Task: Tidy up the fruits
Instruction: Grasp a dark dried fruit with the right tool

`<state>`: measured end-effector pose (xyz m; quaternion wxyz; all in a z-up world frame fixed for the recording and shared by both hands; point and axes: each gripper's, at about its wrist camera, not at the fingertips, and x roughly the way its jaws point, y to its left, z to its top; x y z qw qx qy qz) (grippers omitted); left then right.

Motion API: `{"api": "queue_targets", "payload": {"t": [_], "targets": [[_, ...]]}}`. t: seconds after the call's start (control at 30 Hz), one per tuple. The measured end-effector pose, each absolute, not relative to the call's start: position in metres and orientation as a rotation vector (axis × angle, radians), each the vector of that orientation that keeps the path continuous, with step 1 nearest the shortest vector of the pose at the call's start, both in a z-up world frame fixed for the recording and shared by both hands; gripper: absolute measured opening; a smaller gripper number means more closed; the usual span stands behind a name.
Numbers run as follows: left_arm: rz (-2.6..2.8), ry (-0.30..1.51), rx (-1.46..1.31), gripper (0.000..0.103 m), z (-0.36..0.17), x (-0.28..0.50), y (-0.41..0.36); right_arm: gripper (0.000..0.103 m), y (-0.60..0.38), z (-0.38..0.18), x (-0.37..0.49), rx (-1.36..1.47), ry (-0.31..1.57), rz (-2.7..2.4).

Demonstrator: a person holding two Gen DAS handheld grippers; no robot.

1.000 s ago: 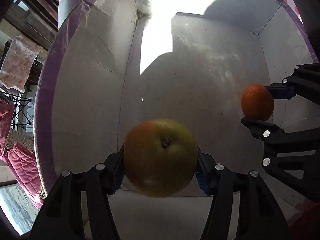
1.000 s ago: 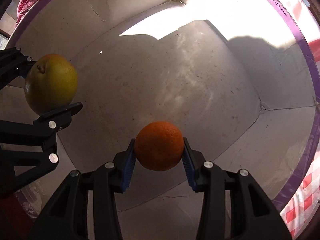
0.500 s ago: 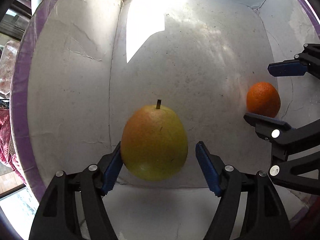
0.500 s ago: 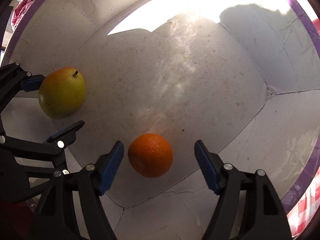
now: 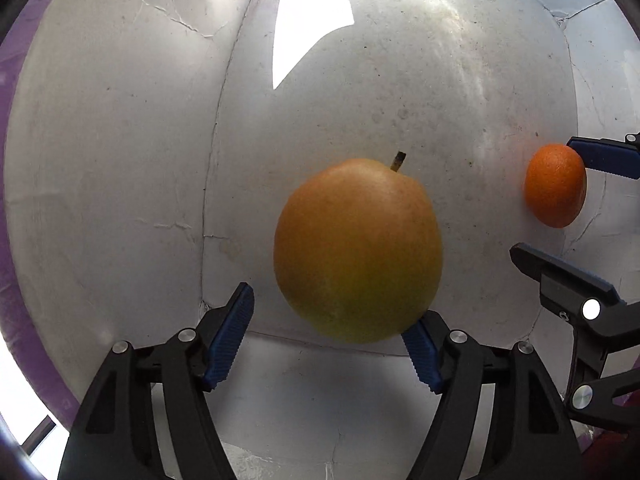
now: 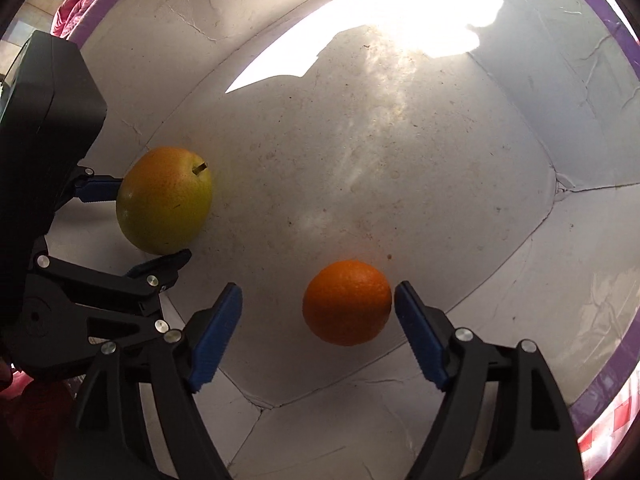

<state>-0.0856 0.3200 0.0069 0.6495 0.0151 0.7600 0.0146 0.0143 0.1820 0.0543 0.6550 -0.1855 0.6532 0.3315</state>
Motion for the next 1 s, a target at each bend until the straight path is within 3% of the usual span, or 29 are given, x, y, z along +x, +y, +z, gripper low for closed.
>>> {"api": "queue_targets", "payload": {"t": [0.17,0.33,0.5,0.57,0.63,0.73,0.87,0.93,1.0], "targets": [[0.1,1.662,-0.026,0.071,0.025,-0.093,0.331,0.079,0.14,0.112,0.031,-0.24,1.292,0.865],[0.088,1.454,-0.085,0.087,0.068,-0.099,0.333,0.08,0.065,0.19,0.053,0.13,0.963,0.921],[0.21,1.258,-0.049,0.088,0.108,-0.088,0.31,0.083,-0.042,0.142,0.119,0.472,0.973,0.523],[0.285,1.165,-0.056,0.088,0.123,-0.077,0.299,0.084,-0.05,0.104,0.135,0.38,1.031,0.397],[0.363,1.089,-0.081,0.088,0.134,-0.049,0.286,0.073,-0.034,0.07,0.147,0.2,1.079,0.398],[0.444,1.038,-0.124,0.088,0.154,-0.018,0.288,0.07,0.001,0.031,0.145,0.027,1.101,0.494],[0.455,1.031,-0.1,0.088,0.154,0.019,0.25,0.069,0.032,0.015,0.154,-0.089,1.073,0.567],[0.388,1.055,-0.112,0.088,0.148,0.028,0.237,0.061,0.043,0.013,0.157,-0.153,1.056,0.591],[0.325,1.07,-0.114,0.088,0.153,0.053,0.222,0.06,0.049,0.012,0.158,-0.205,1.03,0.618]]}}
